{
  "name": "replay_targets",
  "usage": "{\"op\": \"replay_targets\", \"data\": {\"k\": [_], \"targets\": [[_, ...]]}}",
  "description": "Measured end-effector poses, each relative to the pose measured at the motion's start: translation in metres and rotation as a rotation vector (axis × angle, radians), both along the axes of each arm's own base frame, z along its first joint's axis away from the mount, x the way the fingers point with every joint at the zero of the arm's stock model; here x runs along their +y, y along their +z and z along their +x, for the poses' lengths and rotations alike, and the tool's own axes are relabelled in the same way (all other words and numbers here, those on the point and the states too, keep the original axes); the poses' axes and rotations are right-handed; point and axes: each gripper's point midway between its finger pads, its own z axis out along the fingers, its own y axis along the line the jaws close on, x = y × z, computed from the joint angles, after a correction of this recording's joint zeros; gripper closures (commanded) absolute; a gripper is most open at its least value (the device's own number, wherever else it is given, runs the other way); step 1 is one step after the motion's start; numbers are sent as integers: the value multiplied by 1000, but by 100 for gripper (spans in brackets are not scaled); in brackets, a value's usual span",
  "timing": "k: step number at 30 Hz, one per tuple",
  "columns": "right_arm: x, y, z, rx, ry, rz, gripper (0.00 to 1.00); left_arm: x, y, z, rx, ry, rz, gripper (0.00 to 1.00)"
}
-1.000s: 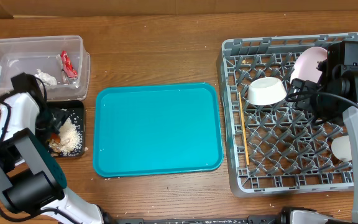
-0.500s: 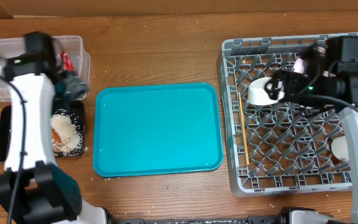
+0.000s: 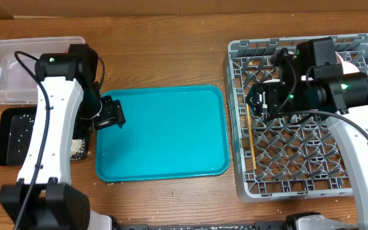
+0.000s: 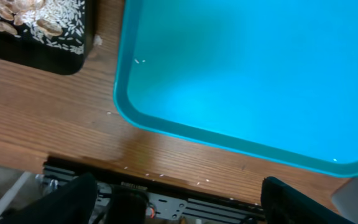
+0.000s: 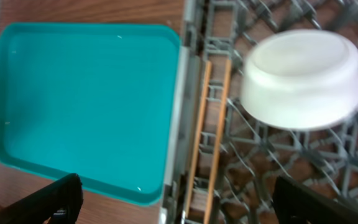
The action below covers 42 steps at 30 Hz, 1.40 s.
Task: Sort waste into correct bins and load items into the dishwasher
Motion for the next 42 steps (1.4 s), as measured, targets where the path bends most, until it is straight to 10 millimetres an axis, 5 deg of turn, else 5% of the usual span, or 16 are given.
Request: {"op": "replay_targets", "data": {"k": [7, 14, 17, 22, 42], "targets": [[-23, 3, -1, -69, -93, -10, 0, -3, 44, -4, -318, -37, -15, 10], [-40, 24, -39, -342, -197, 9, 0, -3, 90, -41, -773, -43, -3, 0], [-51, 28, -63, -419, -253, -2, 0, -1, 94, -63, -883, -7, 5, 0], [-60, 41, -85, -517, -299, -6, 0, 2, 97, -73, -1015, 59, -4, 0], [-64, 36, -88, -497, -320, -19, 0, 2, 79, -84, -938, 89, -10, 0]]}}
